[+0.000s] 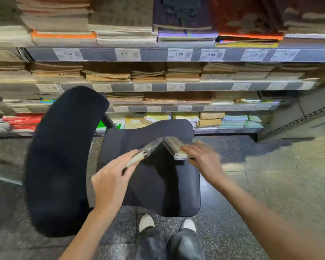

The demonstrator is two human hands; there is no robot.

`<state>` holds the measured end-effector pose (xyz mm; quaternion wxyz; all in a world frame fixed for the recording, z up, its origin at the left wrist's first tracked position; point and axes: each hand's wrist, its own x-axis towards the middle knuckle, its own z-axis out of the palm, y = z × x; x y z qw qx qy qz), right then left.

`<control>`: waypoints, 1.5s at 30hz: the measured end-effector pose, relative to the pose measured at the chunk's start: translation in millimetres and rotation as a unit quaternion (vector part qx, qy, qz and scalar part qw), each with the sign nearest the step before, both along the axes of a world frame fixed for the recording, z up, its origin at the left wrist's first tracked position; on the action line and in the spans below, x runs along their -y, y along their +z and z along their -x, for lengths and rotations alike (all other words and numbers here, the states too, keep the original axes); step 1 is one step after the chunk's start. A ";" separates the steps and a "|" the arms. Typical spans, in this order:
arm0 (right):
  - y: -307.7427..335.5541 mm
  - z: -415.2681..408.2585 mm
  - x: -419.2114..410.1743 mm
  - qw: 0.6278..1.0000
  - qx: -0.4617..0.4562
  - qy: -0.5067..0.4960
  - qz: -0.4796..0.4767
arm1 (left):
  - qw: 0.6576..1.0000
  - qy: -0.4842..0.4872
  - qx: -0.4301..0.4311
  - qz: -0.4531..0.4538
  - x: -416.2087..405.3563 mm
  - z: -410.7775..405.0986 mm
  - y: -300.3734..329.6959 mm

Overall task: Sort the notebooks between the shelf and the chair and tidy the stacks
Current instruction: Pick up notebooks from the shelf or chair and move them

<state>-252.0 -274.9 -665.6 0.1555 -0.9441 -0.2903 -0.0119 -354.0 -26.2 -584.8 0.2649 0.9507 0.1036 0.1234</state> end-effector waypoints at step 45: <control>-69.2 8.0 44.6 0.812 -0.374 -0.333 -0.300 | 0.606 0.312 -0.121 0.722 91.0 -13.0 -86.3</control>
